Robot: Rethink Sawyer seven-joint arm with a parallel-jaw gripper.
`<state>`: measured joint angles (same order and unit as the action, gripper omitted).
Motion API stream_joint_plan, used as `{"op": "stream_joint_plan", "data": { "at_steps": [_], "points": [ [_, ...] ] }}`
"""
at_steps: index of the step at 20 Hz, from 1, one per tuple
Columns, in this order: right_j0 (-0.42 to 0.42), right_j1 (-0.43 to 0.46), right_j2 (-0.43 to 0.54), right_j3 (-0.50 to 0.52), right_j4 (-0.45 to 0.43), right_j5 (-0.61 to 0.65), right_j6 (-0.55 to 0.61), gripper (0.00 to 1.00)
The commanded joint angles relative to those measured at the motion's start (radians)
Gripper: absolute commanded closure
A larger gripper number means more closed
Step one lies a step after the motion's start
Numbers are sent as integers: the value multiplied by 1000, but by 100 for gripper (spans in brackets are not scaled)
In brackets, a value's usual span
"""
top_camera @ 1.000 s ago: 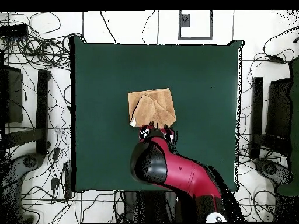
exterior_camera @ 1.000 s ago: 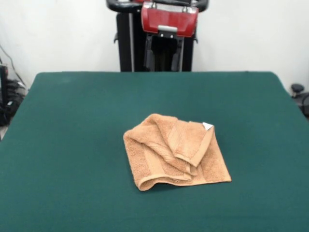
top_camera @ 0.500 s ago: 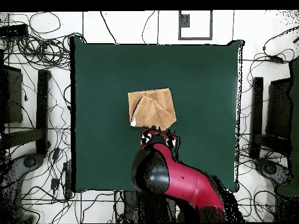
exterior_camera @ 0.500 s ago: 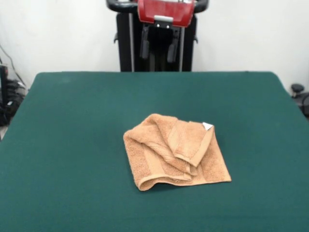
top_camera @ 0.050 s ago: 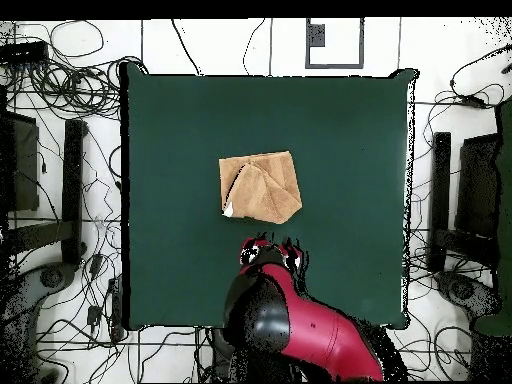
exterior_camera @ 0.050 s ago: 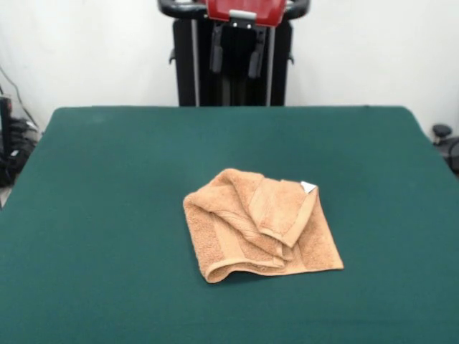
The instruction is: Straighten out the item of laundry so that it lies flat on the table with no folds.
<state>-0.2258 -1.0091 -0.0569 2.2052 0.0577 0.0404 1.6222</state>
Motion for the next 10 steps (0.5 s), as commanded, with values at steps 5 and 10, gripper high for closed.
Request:
{"op": "stream_joint_plan", "data": {
  "at_steps": [5, 10],
  "points": [
    [35, -31, 65, 96, -14, 40, 178, 0],
    [57, -36, 58, 102, -3, 39, 191, 0]
  ]
}}
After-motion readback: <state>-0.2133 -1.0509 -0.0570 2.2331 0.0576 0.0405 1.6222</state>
